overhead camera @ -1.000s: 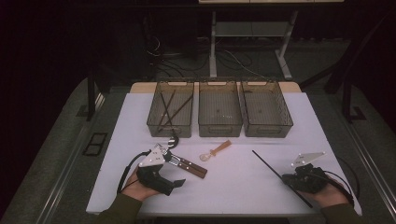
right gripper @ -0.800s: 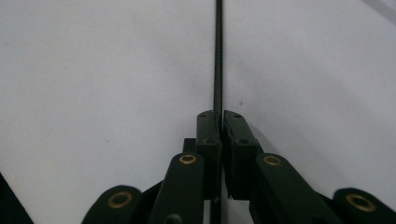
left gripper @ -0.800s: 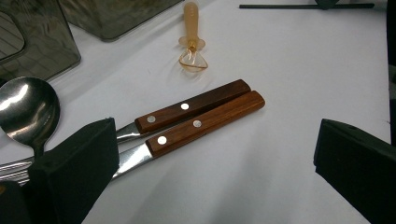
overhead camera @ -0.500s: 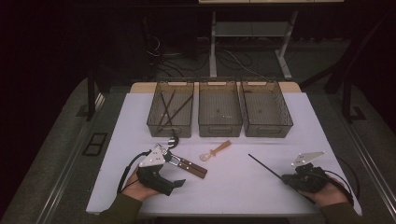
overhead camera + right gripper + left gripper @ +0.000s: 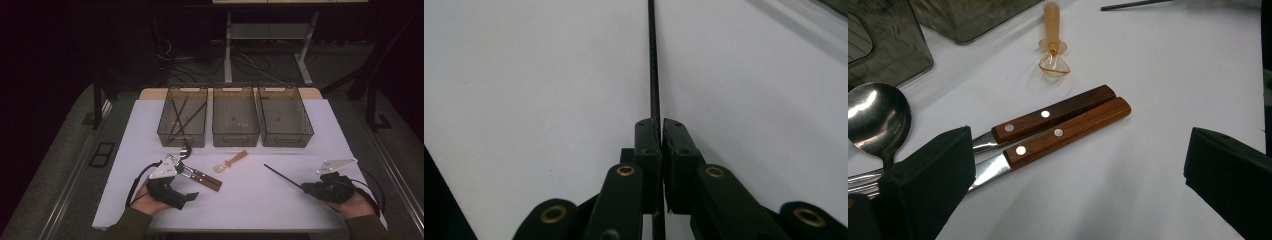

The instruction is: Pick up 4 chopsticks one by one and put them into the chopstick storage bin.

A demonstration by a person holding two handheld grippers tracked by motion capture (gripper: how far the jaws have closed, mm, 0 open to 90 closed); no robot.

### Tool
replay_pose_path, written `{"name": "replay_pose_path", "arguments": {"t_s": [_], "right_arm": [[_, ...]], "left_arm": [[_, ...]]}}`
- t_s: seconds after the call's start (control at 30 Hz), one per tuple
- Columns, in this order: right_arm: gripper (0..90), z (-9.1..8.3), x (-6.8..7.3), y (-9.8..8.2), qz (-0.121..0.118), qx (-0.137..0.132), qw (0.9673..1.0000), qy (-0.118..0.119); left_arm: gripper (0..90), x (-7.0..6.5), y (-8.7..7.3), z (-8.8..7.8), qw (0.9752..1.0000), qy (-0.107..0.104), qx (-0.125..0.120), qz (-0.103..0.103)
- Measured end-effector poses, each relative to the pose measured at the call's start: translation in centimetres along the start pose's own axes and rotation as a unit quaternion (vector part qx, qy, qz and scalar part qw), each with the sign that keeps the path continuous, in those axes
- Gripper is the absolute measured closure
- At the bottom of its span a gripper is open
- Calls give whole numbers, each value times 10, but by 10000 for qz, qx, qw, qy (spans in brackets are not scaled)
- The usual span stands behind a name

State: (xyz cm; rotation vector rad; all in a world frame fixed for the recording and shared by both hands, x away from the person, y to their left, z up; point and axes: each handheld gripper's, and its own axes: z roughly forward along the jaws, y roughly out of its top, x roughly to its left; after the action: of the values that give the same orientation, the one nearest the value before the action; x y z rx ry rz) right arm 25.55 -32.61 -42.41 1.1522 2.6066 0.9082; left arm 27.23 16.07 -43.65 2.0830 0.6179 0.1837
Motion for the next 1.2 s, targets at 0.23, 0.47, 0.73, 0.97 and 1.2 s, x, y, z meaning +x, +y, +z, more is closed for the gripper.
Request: {"name": "replay_pose_path", "arguments": {"t_s": [0.23, 0.47, 0.73, 0.97, 1.2], "right_arm": [[860, -6, -1, 4, -22, -161, 9999, 7], [860, -9, -1, 9, -82, -297, 9995, 35], [860, -13, -2, 18, -119, -522, 9984, 160], [860, -13, -2, 30, -163, -672, 9972, 294], [860, -8, 1, 41, -242, -732, 9962, 399]], "left_arm": [[0, 0, 0, 0, 10000, 2, 4, -8], [0, 0, 0, 0, 10000, -6, 10, 9], [0, 0, 0, 1, 10000, -17, 12, -13], [0, -1, 0, 2, 10000, -18, -4, -44], [0, 1, -1, 2, 10000, -20, -14, -18]]}}
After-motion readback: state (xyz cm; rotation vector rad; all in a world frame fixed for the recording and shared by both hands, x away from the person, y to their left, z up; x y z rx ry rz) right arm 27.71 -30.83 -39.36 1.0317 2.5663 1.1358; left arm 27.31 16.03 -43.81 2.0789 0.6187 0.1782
